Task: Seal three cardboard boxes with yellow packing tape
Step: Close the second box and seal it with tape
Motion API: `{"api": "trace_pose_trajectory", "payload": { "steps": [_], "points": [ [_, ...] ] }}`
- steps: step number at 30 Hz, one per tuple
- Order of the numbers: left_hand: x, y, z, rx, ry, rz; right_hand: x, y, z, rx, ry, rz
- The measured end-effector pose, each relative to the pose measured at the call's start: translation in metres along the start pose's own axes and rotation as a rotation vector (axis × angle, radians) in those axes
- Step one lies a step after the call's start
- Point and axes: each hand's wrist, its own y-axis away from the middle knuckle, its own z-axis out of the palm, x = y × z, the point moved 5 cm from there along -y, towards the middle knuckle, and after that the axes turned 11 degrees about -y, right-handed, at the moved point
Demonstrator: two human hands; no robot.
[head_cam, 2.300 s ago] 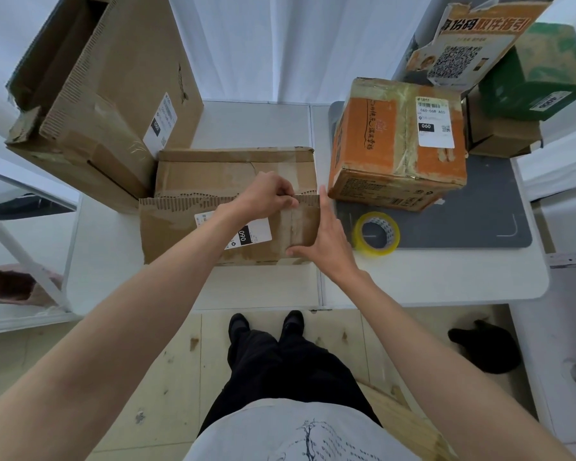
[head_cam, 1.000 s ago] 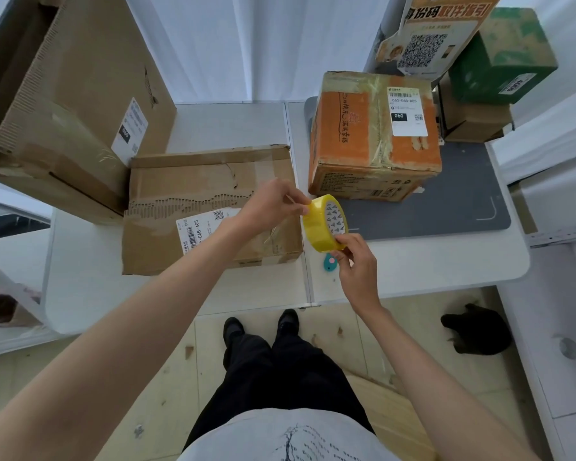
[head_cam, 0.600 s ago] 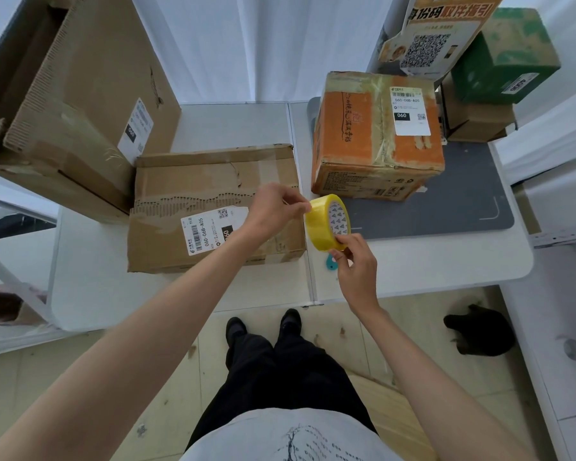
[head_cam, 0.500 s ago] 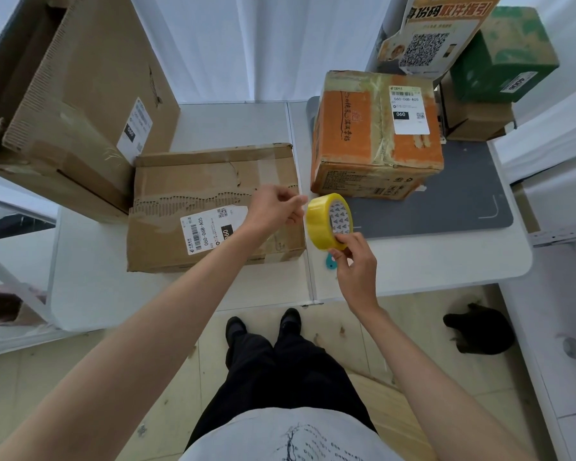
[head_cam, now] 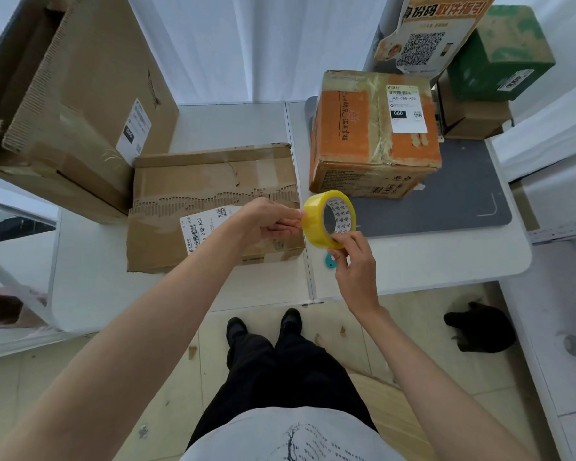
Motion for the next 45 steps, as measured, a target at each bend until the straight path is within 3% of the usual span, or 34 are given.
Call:
{"api": "trace_pose_trajectory", "payload": {
  "steps": [10, 18, 34, 45],
  "points": [
    [0.007, 0.001, 0.001, 0.030, 0.041, 0.039, -0.005, -0.005, 0.002, 0.012, 0.066, 0.046],
    [0.013, -0.008, 0.005, 0.083, -0.065, 0.155, -0.008, -0.007, 0.006, 0.017, 0.003, 0.094],
    [0.022, -0.001, 0.013, 0.047, 0.147, 0.211, -0.019, -0.023, -0.004, -0.054, -0.014, 0.074],
    [0.054, 0.024, 0.009, 0.135, 0.205, 0.500, -0.032, -0.044, -0.008, -0.062, -0.239, 0.275]
  ]
}}
